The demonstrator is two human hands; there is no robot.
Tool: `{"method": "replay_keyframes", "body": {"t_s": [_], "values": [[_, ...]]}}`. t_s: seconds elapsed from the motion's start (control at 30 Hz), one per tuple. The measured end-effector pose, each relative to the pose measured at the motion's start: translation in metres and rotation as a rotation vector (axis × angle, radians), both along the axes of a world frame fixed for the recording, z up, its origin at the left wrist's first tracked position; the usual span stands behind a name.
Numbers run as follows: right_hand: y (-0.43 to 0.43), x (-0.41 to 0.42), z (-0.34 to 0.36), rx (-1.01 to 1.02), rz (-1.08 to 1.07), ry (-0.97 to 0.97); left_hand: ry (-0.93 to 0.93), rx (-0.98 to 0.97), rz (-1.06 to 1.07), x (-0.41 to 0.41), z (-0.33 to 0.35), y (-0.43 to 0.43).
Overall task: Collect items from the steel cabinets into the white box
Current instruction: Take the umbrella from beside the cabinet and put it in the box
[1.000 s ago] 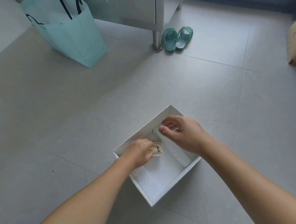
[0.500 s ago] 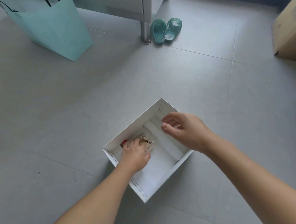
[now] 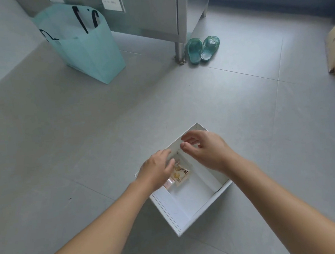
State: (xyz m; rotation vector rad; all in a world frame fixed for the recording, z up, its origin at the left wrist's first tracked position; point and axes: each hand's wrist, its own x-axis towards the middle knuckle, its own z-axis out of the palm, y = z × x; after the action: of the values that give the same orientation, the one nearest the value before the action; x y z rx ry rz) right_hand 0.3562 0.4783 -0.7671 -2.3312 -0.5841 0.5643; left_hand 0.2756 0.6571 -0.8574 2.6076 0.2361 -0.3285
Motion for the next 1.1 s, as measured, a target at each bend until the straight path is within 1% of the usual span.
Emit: {"method": "replay_keyframes", "body": {"t_s": [0.13, 0.27, 0.37, 0.43, 0.47, 0.57, 0.67, 0.83, 0.97, 1.1], "values": [[0.015, 0.002, 0.022, -0.012, 0.018, -0.026, -0.113, 0.015, 0.029, -0.004, 0.051, 0.007], [0.016, 0.002, 0.057, -0.038, -0.009, -0.047, -0.212, 0.062, 0.027, -0.007, 0.122, 0.031], [0.017, 0.001, 0.091, -0.042, -0.041, -0.059, -0.292, 0.133, 0.030, -0.004, 0.173, 0.046], [0.020, 0.004, 0.143, -0.033, -0.042, -0.106, -0.330, 0.227, -0.002, 0.004, 0.229, 0.055], [0.022, 0.004, 0.152, -0.027, -0.029, -0.124, -0.349, 0.285, -0.023, 0.008, 0.238, 0.054], [0.021, 0.015, 0.247, -0.046, -0.043, -0.200, -0.367, 0.357, -0.031, 0.024, 0.331, 0.050], [0.014, 0.020, 0.358, -0.021, -0.067, -0.285, -0.389, 0.347, -0.038, 0.029, 0.439, 0.038], [-0.006, 0.019, 0.560, -0.022, -0.089, -0.360, -0.430, 0.320, -0.037, 0.030, 0.637, 0.024], [-0.023, 0.019, 0.718, -0.024, -0.111, -0.423, -0.506, 0.301, -0.043, 0.032, 0.798, 0.016], [-0.040, 0.012, 0.854, -0.024, -0.105, -0.501, -0.639, 0.254, -0.022, 0.029, 0.940, 0.004]]}}
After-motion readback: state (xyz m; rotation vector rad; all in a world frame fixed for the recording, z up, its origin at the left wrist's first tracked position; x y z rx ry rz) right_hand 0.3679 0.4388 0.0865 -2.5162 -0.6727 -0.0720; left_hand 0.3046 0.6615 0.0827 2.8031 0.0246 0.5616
